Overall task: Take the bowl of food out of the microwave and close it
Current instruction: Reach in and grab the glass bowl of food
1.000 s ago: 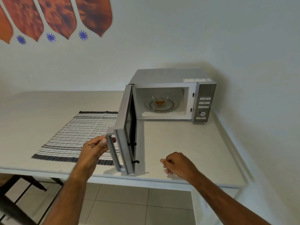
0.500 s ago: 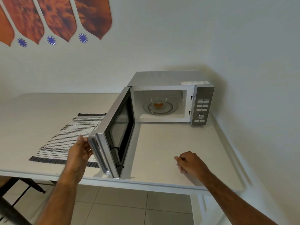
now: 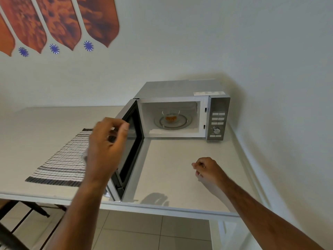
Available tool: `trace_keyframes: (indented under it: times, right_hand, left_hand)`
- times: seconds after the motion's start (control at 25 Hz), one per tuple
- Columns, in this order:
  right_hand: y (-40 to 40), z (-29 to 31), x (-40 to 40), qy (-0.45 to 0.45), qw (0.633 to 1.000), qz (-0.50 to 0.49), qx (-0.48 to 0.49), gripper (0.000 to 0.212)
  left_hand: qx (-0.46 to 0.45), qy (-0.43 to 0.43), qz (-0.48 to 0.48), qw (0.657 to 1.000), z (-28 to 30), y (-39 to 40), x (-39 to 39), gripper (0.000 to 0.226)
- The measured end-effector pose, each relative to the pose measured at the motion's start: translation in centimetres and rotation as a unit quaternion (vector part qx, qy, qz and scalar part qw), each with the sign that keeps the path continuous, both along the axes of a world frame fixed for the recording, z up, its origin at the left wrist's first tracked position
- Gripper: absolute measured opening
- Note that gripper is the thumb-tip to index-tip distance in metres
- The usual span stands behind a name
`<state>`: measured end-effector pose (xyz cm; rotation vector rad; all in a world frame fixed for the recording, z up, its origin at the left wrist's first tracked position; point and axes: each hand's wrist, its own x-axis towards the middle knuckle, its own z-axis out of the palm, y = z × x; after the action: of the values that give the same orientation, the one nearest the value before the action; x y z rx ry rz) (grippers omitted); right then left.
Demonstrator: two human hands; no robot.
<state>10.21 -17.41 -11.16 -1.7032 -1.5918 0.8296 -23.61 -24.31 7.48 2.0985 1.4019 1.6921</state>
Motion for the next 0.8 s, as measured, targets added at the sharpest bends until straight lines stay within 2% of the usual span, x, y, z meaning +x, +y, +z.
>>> trace_keyframes:
  times: [0.16, 0.36, 0.56, 0.68, 0.8]
  right_hand:
    - [2.3, 1.2, 0.1, 0.007, 1.000, 0.006, 0.011, 0.032]
    - [7.5, 2.7, -1.1, 0.065, 0.998, -0.016, 0.017, 0.030]
    - [15.0, 3.6, -2.1, 0.118, 0.992, -0.041, 0.015, 0.027]
    - [20.1, 3.7, -2.7, 0.146, 0.987, -0.070, 0.009, 0.018]
    - [24.1, 3.7, -3.3, 0.176, 0.981, -0.077, 0.010, 0.009]
  left_hand:
    - [-0.143, -0.022, -0.095, 0.985, -3.5, 2.9, 7.3, 0.009]
    - [-0.286, -0.086, -0.091, 0.950, -10.1, 10.5, 13.1, 0.009]
    - [-0.320, -0.115, -0.023, 0.940, -14.0, 19.8, 15.1, 0.013]
    - [-0.328, -0.145, 0.004, 0.933, -14.6, 26.4, 15.4, 0.016]
    - [-0.344, -0.158, 0.022, 0.925, -14.1, 31.9, 15.5, 0.028]
